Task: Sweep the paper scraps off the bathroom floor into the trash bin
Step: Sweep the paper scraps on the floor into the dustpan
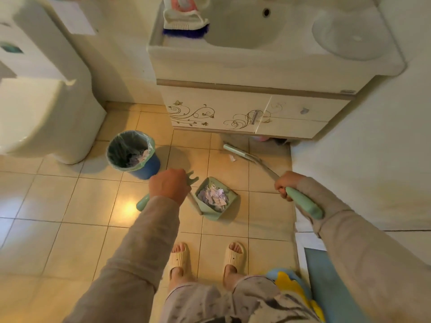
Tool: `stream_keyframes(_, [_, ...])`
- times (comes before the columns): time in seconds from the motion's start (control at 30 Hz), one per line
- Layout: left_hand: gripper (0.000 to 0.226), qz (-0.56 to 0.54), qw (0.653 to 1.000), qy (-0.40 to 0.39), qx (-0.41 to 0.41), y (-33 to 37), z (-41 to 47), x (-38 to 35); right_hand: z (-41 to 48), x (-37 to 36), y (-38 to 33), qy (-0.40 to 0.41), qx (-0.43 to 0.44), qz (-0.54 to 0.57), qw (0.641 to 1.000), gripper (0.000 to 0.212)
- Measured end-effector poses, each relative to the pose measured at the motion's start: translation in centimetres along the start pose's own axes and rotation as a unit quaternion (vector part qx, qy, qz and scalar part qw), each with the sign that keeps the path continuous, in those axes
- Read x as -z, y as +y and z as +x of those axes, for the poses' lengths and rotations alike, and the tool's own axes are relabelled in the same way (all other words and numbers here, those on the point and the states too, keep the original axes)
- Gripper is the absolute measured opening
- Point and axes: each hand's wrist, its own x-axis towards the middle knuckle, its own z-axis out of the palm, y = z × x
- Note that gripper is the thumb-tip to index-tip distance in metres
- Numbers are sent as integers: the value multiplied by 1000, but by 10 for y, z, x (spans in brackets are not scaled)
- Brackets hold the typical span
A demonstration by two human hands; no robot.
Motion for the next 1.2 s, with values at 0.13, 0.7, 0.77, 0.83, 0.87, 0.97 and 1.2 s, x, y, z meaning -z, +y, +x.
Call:
stream_keyframes(0.13, [25,-13,999,-32,33,27,15,11,9,27,-9,-22,47,111,992,11])
stream_keyframes(0.7, [21,-40,994,-66,75,58,64,8,27,26,20,-120,-80,-52,988,5])
stream_keyframes(0.77, [21,-44,994,-66,71,60,64,8,24,42,32,-134,-67,-2,989,18])
stream_keyframes(0.83, [20,-42,995,-62,71,61,63,9,18,51,38,-142,-59,23,988,14])
stream_keyframes(0.87, [20,-41,995,-59,71,61,61,8,14,53,40,-140,-55,23,988,11])
stream_keyframes(0.97, [19,-42,996,-49,66,59,58,4,7,52,40,-123,-35,-5,992,11])
stream_keyframes(1.2, [18,-61,996,-45,52,61,58,2,25,5,-3,-60,-11,-116,991,3])
